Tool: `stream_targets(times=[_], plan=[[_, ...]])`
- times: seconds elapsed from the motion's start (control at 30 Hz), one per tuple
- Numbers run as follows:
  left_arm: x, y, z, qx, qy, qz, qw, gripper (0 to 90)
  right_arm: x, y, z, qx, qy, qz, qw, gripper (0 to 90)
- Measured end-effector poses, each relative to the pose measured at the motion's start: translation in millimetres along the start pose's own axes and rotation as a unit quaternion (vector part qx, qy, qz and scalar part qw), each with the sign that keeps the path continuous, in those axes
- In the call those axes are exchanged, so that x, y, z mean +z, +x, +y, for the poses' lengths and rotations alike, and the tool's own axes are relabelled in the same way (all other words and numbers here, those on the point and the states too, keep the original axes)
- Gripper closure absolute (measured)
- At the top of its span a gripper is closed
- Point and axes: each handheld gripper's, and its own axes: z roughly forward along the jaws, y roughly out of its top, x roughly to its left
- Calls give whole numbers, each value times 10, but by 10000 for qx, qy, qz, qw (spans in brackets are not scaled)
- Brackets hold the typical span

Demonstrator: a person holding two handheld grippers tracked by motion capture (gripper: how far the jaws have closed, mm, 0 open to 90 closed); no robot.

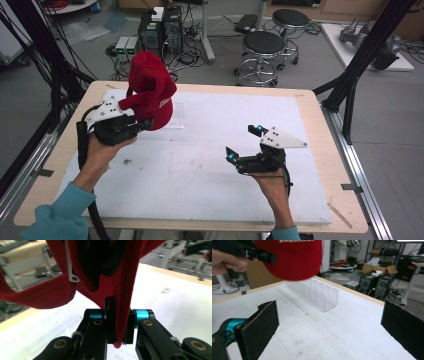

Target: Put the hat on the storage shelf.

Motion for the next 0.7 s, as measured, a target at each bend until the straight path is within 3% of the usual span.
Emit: stream_targets(times=[0.2,0.37,0.7], plan=[[69,155,14,89,97,295,9995,850,-187,-93,-187,90,66,-235,9997,4],[150,244,-4,86,168,424,9989,851,-313,-148,-332,167,69,-417,9990,5],[323,409,-112,-39,128,797,9967,850,-504,-230,-702,348,-49,-701,9969,5]])
